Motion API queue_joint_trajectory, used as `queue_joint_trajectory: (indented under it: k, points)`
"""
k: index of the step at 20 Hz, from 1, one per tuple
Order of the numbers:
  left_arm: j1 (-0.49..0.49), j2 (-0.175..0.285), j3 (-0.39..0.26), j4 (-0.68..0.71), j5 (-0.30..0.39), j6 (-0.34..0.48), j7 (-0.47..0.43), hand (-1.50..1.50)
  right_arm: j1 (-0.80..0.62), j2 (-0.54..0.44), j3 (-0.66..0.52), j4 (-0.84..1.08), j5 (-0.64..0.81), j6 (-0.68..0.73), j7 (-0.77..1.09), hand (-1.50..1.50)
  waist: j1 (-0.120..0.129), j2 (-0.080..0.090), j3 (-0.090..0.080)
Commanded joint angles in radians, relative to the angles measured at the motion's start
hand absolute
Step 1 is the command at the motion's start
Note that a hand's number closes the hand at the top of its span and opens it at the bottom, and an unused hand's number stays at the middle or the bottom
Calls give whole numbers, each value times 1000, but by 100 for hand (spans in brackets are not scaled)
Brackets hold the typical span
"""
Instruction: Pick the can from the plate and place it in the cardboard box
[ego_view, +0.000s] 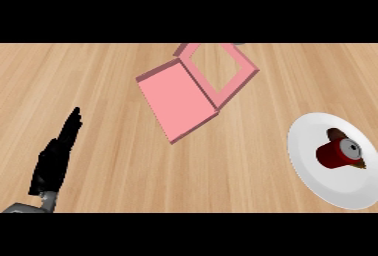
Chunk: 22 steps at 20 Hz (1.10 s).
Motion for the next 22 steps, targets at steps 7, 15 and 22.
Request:
queue_joint_trajectory:
  k: [7,15,22]
  points:
    - [58,18,35,-105,-12,-19,61,0,13,5,139,-242,95,162,334,-150,-6,-4,2]
    - [10,-101,53,15,-92,-45,13,0,116,88,70,-346,189,161,426,-150,-16,-2,2]
    - [18,-86,132,-46,-122,-100,70,0,112,162,35,-310,301,207,442,-150,-11,-1,2]
